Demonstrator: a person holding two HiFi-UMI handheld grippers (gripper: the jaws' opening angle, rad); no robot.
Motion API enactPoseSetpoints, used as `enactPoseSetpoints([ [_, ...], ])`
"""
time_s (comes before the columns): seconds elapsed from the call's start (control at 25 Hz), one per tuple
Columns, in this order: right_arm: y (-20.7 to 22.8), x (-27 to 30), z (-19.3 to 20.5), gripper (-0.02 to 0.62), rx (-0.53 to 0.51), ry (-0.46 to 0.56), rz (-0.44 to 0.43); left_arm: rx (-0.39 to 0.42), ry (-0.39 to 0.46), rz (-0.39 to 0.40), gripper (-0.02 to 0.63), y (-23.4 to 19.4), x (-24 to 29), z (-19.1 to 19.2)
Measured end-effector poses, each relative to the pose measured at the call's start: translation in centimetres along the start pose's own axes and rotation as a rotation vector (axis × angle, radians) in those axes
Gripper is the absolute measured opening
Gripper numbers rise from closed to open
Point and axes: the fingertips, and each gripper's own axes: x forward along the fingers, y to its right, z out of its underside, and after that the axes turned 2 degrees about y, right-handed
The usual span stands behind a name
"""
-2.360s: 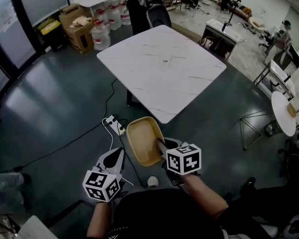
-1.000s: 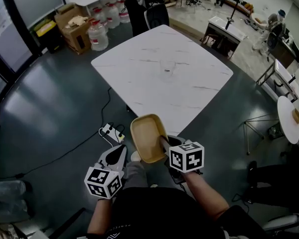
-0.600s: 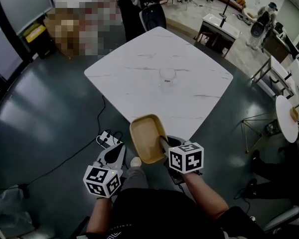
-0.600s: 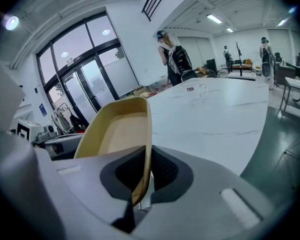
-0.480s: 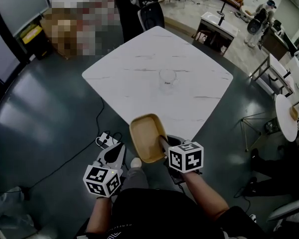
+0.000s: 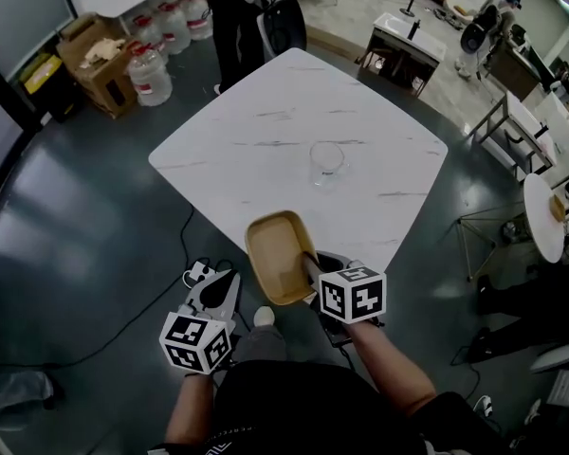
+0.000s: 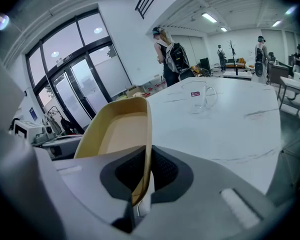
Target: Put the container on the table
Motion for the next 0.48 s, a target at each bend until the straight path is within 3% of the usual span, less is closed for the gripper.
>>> enactPoseSetpoints([
  [0.48,0.4,5.9,-4.3,0.009,0.008,0.002,0.051,0.025,-0.029,0.031,-0.009,-5.9,3.1,-2.9],
])
